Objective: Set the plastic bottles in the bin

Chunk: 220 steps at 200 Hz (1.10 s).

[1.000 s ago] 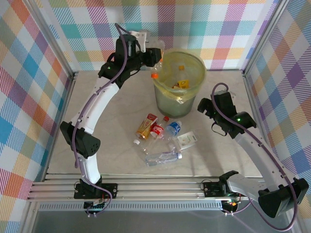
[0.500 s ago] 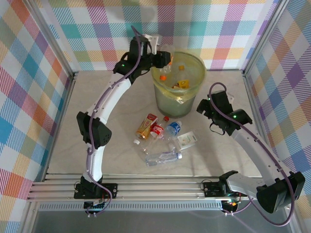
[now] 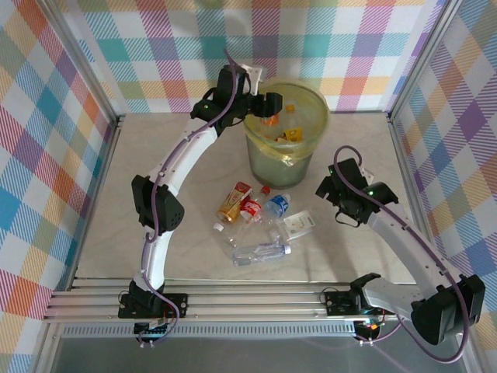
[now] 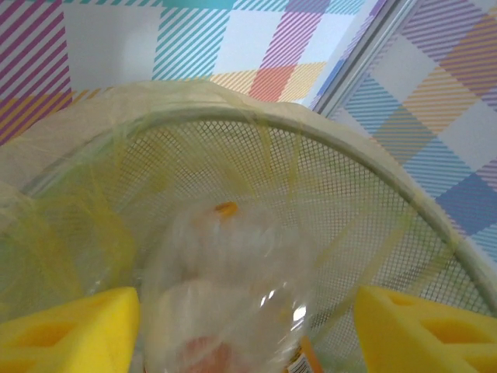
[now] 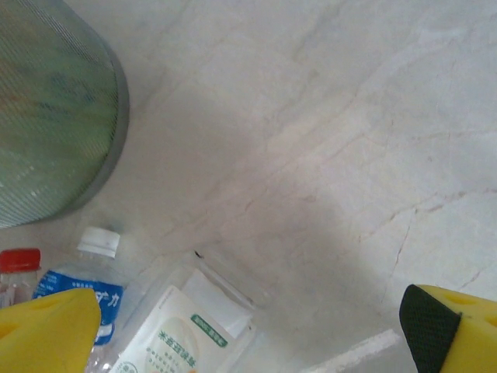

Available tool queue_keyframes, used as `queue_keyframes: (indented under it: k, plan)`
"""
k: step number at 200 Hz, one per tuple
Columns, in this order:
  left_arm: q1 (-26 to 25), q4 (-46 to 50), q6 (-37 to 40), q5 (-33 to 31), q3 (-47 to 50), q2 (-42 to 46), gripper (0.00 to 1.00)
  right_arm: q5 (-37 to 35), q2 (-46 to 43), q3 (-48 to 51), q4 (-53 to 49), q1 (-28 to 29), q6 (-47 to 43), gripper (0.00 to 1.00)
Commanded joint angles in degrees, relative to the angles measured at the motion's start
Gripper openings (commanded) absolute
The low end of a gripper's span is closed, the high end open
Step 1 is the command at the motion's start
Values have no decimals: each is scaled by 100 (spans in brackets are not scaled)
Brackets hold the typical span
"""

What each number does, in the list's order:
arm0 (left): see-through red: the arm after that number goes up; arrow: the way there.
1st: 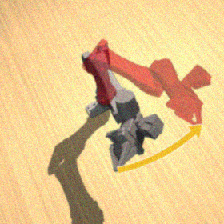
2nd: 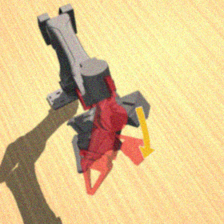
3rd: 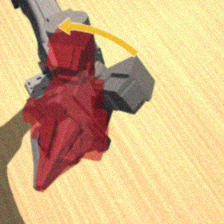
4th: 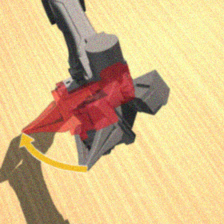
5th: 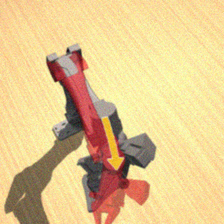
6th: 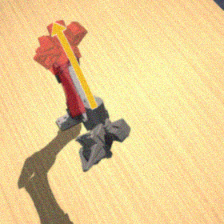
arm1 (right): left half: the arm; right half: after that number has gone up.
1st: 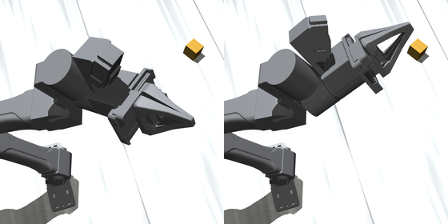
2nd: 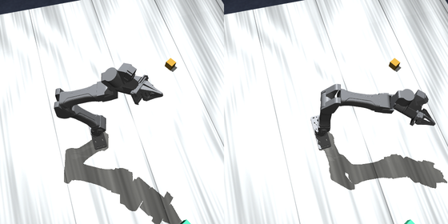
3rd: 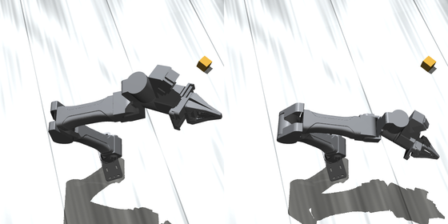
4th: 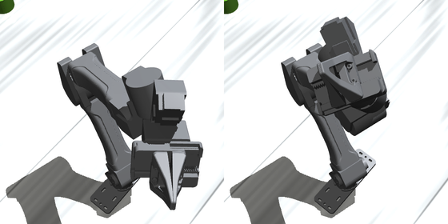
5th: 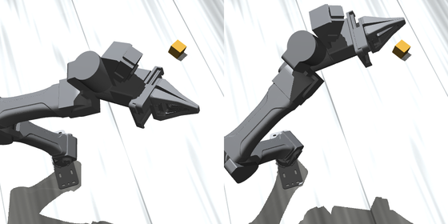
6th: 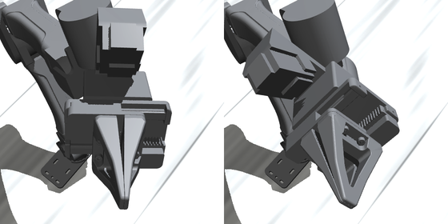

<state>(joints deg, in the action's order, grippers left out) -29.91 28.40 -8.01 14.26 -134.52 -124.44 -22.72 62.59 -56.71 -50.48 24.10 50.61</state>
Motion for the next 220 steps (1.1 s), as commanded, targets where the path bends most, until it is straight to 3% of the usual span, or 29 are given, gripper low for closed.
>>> queue_keyframes:
  k: [1,70,105,220]
  plan:
    - [-44,-24,88,-55,-223,94,80,370,-180,188,-29,34,281,100]
    - [-76,6,159,-160,-73,526,93,1091,-157,728,286,39,558,100]
    - [-153,-449,194,-367,730,1265,97,1412,-163,1058,568,77,819,100]
    - [-226,-2878,-168,-1746,6122,5183,100,1433,252,1490,1513,1315,1973,100]
